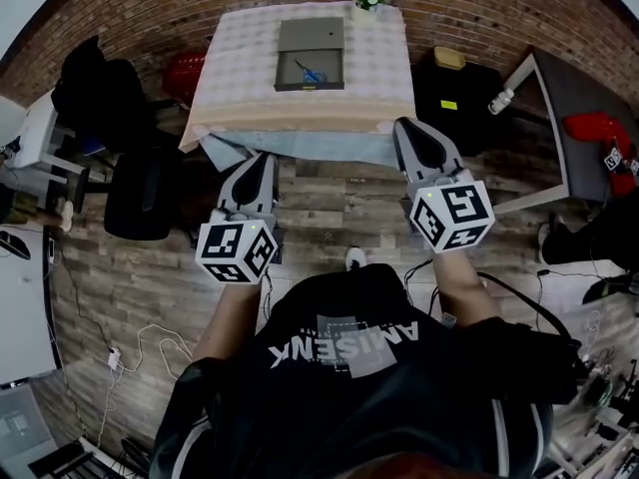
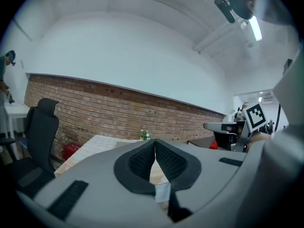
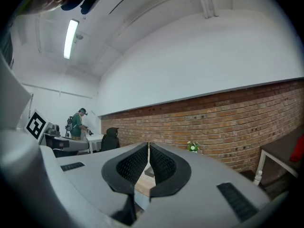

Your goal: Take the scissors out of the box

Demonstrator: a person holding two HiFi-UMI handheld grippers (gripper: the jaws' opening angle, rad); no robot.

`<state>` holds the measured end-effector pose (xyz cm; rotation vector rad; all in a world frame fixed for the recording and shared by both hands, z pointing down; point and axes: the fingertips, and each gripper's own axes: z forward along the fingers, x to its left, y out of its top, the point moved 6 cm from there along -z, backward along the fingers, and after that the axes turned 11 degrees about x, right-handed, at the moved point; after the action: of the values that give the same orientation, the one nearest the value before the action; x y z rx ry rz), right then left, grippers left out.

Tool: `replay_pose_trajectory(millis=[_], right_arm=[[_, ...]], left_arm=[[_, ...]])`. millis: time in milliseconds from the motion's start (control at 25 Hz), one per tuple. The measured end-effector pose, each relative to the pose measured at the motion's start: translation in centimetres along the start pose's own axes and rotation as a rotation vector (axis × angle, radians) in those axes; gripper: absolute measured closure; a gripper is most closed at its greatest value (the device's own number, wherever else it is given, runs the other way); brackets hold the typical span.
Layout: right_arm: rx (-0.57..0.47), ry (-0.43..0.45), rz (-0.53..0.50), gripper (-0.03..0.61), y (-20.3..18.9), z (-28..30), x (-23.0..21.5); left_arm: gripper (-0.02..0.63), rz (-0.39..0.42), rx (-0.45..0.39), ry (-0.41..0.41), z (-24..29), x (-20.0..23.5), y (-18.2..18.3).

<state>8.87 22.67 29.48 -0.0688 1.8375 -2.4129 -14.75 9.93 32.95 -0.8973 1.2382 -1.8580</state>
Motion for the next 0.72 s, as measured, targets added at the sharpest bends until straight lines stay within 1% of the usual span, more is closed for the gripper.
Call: replay_pose_trajectory(millis=[160, 280, 360, 520, 720], right_arm=[[0.002, 0.034, -0.002, 0.535, 0.1, 1.5, -2.8], [0.006, 0.059, -0.019, 0.535, 0.3, 2.5, -4.5], [0.012, 0.074, -0.022, 0.535, 0.1, 3.1, -5.4], [0.018, 0.086, -0.015, 0.535, -0.1, 4.6, -6.6], [0.036, 0.085, -0.021, 0.535, 0.2, 7.5, -7.3]], left_arm=[[0.600, -0.021, 0.021, 0.036, 3.0, -0.9, 0.6], [0.600, -0.060, 0.015, 0.062, 4.7, -1.5, 1.0], [0.600, -0.073, 0.028, 0.073, 5.8, -2.0, 0.8], [0.600, -0.071, 0.062, 0.072, 7.7, -2.1, 0.7], [0.600, -0.092, 0.061, 0.066, 10.1, -0.3, 1.1]])
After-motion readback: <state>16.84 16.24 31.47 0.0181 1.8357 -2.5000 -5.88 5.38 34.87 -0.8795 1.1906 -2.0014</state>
